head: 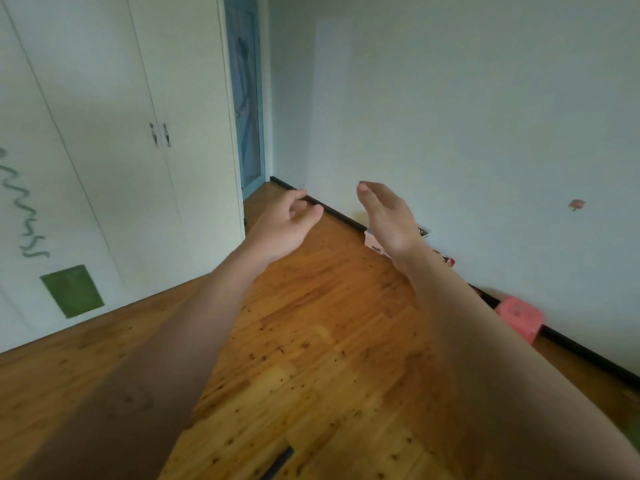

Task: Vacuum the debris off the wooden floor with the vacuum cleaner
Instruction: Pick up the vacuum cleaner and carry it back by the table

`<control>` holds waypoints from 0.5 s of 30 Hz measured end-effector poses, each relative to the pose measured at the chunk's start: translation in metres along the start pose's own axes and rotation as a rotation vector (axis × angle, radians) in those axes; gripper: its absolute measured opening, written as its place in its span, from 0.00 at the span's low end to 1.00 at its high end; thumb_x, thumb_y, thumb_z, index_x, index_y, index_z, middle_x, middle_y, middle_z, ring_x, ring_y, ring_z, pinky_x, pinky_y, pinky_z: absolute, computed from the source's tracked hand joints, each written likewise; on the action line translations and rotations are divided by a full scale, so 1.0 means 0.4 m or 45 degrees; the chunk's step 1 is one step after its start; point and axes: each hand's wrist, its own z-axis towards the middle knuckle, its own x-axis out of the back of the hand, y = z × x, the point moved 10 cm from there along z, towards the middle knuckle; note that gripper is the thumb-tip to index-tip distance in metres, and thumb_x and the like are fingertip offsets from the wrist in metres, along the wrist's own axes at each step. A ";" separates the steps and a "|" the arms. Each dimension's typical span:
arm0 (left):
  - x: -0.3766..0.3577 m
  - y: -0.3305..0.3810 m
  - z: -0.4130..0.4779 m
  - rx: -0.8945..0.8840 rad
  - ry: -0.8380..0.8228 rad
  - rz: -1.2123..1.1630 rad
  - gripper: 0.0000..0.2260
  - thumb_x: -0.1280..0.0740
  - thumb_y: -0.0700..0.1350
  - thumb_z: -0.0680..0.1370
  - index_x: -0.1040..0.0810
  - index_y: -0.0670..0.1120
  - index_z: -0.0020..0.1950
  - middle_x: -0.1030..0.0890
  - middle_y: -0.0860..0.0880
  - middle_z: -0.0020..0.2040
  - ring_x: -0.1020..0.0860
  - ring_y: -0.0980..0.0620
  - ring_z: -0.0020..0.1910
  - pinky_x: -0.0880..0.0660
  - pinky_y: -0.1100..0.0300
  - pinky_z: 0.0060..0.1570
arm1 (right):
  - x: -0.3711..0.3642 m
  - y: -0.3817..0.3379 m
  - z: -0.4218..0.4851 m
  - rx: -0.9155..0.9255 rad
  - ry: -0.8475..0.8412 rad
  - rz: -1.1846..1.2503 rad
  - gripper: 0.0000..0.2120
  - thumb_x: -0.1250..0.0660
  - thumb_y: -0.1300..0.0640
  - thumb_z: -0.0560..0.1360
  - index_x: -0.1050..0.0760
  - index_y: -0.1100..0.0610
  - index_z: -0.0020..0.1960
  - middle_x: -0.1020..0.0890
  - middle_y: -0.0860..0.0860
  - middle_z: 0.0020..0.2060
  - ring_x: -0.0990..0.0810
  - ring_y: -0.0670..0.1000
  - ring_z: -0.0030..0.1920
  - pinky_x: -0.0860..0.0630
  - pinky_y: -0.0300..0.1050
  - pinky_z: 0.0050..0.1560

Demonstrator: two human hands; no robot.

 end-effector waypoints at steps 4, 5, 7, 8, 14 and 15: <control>0.033 -0.042 0.001 0.025 -0.014 -0.040 0.26 0.37 0.60 0.79 0.36 0.55 0.76 0.28 0.56 0.71 0.32 0.54 0.70 0.32 0.47 0.69 | -0.048 0.019 -0.004 -0.058 -0.015 0.028 0.23 0.44 0.40 0.80 0.30 0.50 0.71 0.26 0.49 0.68 0.28 0.48 0.63 0.30 0.48 0.64; 0.041 -0.051 0.002 0.024 -0.011 -0.044 0.26 0.37 0.60 0.79 0.36 0.55 0.75 0.28 0.56 0.71 0.32 0.55 0.70 0.33 0.48 0.69 | -0.060 0.024 -0.006 -0.065 -0.014 0.025 0.23 0.44 0.40 0.81 0.30 0.50 0.71 0.26 0.49 0.68 0.28 0.47 0.62 0.30 0.47 0.62; 0.058 -0.072 0.005 0.028 -0.009 -0.041 0.26 0.37 0.60 0.79 0.36 0.55 0.75 0.29 0.56 0.71 0.32 0.55 0.71 0.33 0.49 0.69 | -0.087 0.037 -0.011 -0.089 -0.010 0.038 0.24 0.44 0.40 0.81 0.31 0.49 0.72 0.26 0.49 0.68 0.29 0.47 0.60 0.32 0.44 0.57; 0.065 -0.085 0.007 0.033 -0.012 -0.043 0.26 0.37 0.61 0.79 0.36 0.56 0.75 0.29 0.56 0.71 0.32 0.55 0.71 0.33 0.49 0.69 | -0.100 0.044 -0.012 -0.104 -0.016 0.052 0.24 0.44 0.40 0.81 0.31 0.49 0.72 0.26 0.49 0.68 0.29 0.46 0.60 0.33 0.44 0.56; 0.077 -0.203 -0.016 0.121 -0.044 -0.062 0.27 0.38 0.63 0.78 0.36 0.57 0.75 0.29 0.57 0.71 0.32 0.55 0.70 0.31 0.49 0.68 | -0.188 0.114 -0.037 -0.226 -0.085 0.058 0.28 0.43 0.38 0.80 0.34 0.52 0.74 0.27 0.51 0.70 0.28 0.52 0.68 0.32 0.53 0.69; 0.074 -0.223 -0.024 0.138 -0.050 -0.054 0.27 0.38 0.63 0.78 0.36 0.57 0.75 0.29 0.56 0.72 0.32 0.55 0.70 0.31 0.49 0.67 | -0.201 0.133 -0.044 -0.264 -0.094 0.058 0.30 0.43 0.37 0.79 0.36 0.52 0.76 0.29 0.52 0.71 0.29 0.53 0.69 0.33 0.54 0.70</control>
